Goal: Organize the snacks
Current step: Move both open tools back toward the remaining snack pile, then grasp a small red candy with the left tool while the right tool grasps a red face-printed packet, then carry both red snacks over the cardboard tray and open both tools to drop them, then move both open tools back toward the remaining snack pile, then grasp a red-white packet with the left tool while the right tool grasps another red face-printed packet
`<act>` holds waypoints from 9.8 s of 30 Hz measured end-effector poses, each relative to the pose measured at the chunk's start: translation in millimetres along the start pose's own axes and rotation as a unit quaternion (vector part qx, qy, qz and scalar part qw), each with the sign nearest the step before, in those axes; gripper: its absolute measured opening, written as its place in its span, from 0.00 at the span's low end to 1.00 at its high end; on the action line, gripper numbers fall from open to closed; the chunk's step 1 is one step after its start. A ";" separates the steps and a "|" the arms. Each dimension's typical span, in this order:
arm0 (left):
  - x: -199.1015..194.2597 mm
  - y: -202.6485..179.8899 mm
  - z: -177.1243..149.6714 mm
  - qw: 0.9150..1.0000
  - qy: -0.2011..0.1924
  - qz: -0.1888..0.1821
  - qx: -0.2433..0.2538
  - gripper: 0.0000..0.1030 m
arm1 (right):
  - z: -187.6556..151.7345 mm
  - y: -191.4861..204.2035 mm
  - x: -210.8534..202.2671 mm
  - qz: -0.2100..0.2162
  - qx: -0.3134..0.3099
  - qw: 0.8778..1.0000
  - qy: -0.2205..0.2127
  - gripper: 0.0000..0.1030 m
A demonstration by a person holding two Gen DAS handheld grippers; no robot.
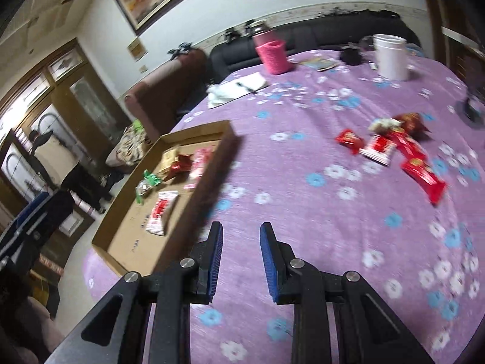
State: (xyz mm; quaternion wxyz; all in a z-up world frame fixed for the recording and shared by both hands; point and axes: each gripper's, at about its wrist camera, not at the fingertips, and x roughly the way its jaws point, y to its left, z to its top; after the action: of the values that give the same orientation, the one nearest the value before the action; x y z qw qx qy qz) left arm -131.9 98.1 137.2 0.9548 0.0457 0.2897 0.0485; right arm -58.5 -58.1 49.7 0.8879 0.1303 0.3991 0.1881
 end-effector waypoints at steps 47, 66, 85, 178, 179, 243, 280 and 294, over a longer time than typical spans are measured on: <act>27.8 -27.8 -25.8 0.995 0.077 0.012 0.066 0.90 | -18.8 -43.2 -15.5 -0.051 0.039 0.998 -0.007 0.29; 14.9 -36.2 -16.8 0.992 0.065 -0.099 0.044 0.90 | 8.5 -112.9 -58.0 -0.104 0.076 0.991 -0.046 0.29; 35.1 -30.8 -14.9 0.988 0.082 -0.125 0.023 0.90 | 68.9 -176.3 31.5 -0.092 0.057 0.993 0.051 0.28; 114.1 167.7 -39.0 0.984 0.107 -0.017 -0.142 0.51 | 4.1 152.2 147.0 0.116 -0.142 0.970 0.161 0.21; 110.2 167.6 -37.6 0.985 0.102 -0.016 -0.140 0.53 | 3.6 154.5 151.3 0.117 -0.142 0.970 0.161 0.21; 22.0 -15.2 -7.4 0.997 0.047 -0.006 0.063 0.86 | 1.6 -72.3 -12.2 -0.007 0.026 0.999 0.021 0.21; 61.4 -38.4 -5.1 0.990 0.089 -0.091 0.055 0.86 | 107.2 -166.5 64.3 -0.114 0.010 0.993 0.024 0.21; 72.6 -76.2 14.9 0.986 0.087 -0.126 0.073 0.86 | 100.0 -176.1 73.5 -0.111 0.035 0.993 0.032 0.19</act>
State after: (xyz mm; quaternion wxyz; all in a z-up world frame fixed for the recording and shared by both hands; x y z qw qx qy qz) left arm -58.4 30.4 101.0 0.9184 0.0741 0.3782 -0.0894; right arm 102.7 -191.7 -1.3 0.8850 0.1103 0.4456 0.0781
